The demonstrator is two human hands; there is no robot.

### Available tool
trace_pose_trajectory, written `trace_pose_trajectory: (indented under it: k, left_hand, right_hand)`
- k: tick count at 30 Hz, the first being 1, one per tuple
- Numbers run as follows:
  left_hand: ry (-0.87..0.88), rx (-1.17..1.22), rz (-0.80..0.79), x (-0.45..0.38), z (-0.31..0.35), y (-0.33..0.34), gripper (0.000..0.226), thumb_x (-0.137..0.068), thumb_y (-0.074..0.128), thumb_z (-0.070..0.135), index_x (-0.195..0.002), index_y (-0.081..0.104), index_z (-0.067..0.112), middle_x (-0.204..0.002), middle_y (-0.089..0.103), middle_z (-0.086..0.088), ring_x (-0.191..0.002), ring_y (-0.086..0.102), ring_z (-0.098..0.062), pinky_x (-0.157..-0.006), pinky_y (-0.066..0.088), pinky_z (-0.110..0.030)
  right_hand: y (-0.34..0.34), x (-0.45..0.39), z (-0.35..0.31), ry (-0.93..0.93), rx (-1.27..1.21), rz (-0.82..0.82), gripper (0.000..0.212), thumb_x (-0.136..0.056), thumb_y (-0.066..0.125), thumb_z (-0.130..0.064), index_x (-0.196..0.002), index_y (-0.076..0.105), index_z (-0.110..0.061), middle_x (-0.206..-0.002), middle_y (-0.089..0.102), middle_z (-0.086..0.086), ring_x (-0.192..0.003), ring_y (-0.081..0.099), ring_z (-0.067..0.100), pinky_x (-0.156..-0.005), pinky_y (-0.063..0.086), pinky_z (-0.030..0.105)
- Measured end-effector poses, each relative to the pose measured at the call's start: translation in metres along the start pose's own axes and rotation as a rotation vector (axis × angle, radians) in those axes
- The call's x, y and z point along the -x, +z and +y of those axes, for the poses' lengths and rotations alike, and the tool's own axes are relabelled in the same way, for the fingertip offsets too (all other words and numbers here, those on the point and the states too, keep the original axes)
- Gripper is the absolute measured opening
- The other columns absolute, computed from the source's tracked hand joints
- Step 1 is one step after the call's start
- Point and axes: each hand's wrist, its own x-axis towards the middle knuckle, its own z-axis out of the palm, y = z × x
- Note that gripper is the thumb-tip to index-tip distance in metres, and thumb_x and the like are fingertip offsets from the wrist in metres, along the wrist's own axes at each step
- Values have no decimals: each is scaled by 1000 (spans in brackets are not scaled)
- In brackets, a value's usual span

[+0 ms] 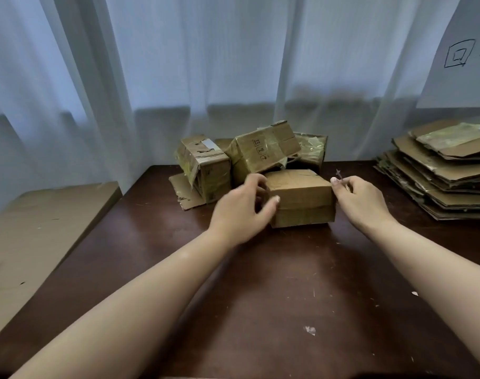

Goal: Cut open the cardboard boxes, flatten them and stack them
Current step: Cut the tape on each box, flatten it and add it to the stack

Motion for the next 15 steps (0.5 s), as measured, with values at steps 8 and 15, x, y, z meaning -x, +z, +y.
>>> trace_pose_trajectory:
  k: [8,15]
  left_hand:
    - [-270,-488,126,-53,-50,-39,56,-86,61,34,-135,42,14,-139,41,-15,-130,32,-38,-103,37,-47]
    - [-403,-279,37,-54,-73,-33,59,-89,61,8,-141,45,29,-152,31,-7,-122,49,-38,-96,43,-42]
  right_hand:
    - [-10,10,-11,-19,29,0,39,-98,43,-43,-119,59,-13,-120,62,8,-113,54,29,-83,39,33]
    - [-4,16,-11,2,64,-62,38,-97,43,-48,-118,56,-20,-121,61,6,-113,54,28,-87,42,37]
